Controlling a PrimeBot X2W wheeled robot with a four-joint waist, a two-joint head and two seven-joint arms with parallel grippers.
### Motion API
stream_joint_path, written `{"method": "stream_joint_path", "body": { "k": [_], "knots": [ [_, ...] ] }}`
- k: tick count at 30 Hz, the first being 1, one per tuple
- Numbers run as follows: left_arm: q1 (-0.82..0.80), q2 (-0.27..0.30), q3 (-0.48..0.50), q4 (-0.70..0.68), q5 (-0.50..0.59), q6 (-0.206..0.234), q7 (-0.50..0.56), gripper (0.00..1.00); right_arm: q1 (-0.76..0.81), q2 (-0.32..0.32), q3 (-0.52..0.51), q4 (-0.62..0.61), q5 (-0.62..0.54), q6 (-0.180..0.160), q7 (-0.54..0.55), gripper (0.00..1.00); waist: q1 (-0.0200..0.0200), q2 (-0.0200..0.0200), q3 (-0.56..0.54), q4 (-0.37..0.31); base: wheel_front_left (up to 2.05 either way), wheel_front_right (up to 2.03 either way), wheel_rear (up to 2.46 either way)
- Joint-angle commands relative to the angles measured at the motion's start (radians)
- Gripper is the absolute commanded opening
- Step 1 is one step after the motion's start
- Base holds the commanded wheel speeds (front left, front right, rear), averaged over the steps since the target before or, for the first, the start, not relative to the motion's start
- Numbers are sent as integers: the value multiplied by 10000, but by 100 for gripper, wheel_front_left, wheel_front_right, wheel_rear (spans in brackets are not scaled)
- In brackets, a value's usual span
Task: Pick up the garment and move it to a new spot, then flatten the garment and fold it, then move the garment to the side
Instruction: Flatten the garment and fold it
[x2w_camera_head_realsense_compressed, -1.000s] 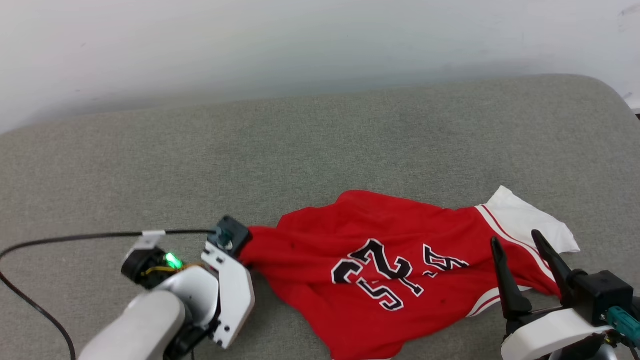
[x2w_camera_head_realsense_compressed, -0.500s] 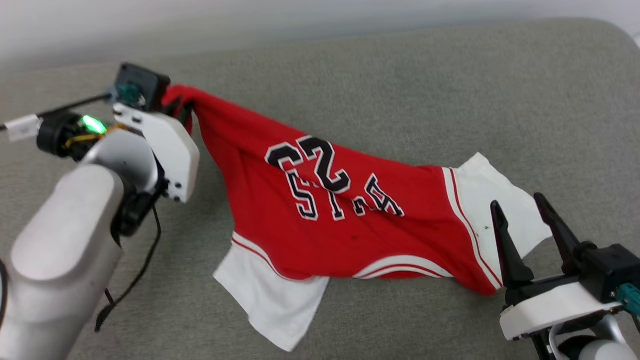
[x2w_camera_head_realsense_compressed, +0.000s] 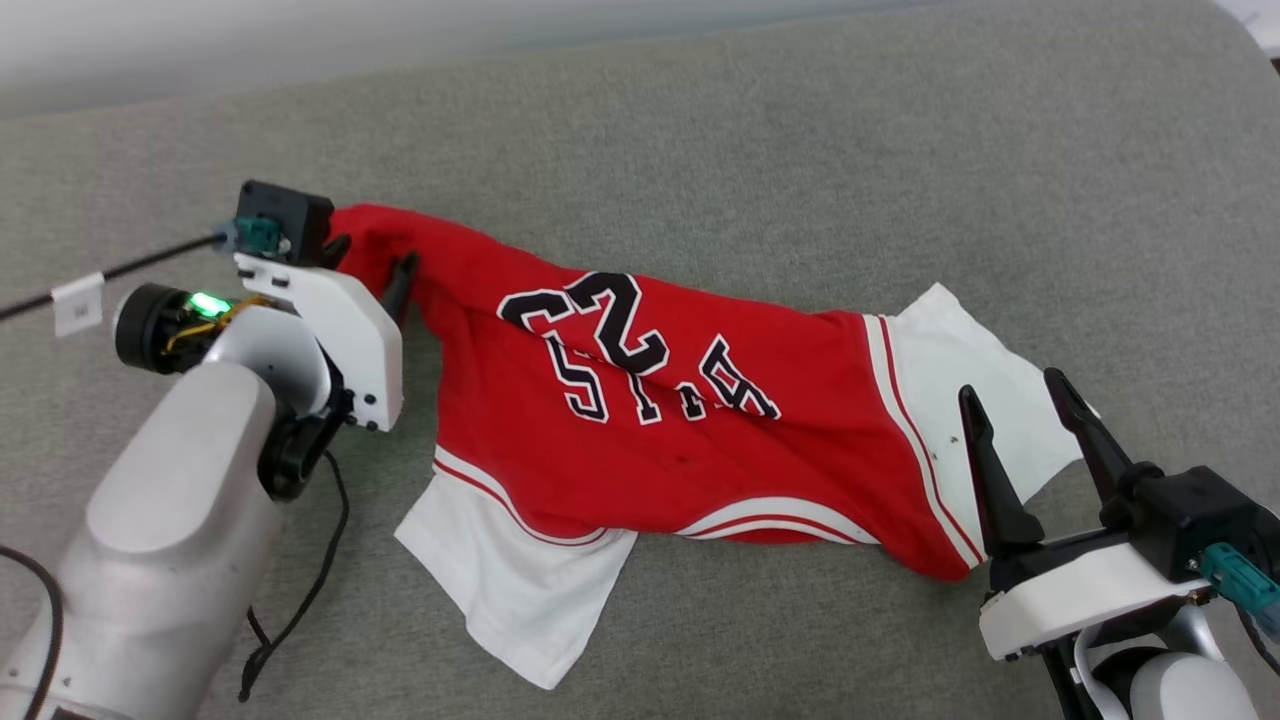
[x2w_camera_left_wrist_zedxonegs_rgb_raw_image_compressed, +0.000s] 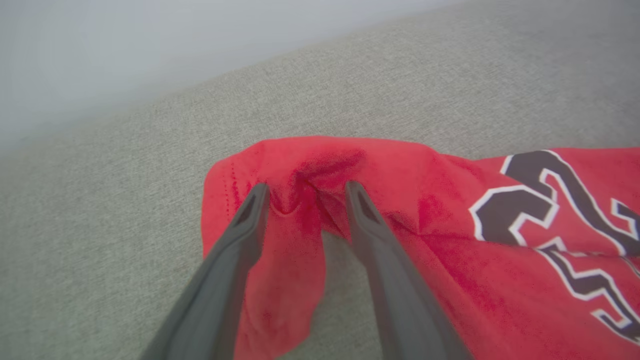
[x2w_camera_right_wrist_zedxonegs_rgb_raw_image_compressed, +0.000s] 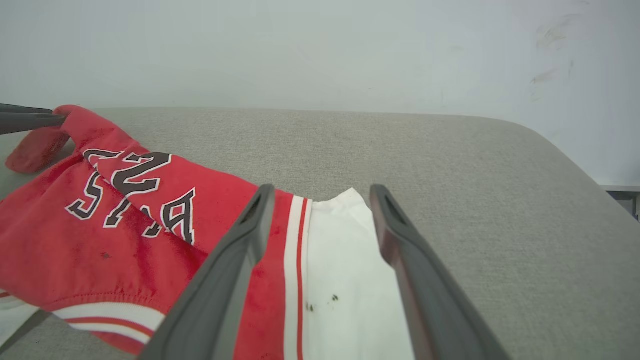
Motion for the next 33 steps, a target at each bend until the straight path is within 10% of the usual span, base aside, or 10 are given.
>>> {"method": "stream_joint_path", "body": {
  "k": [1,21,26,33],
  "knots": [
    [268,-123,116,-28,-24,97,-550,100,-38,15,4,37,-156,-7,-5,100,-2,0,-413,188,0,0,0],
    [5133,-370,729,-4027,-35,2624,-3873,100,1454,15,-526,-462,-186,-7,942,100,-2,0,-3210,1500,0,0,0],
    [6171,-256,446,-4956,29,3124,-3452,100,1756,15,-579,-674,-116,-7,1118,100,-2,0,-3335,1598,0,0,0],
    [6342,181,-761,-5553,-538,2361,-719,100,2036,15,-504,-919,-124,-7,1367,100,-2,0,-3271,1454,0,0,0]
  ]
}}
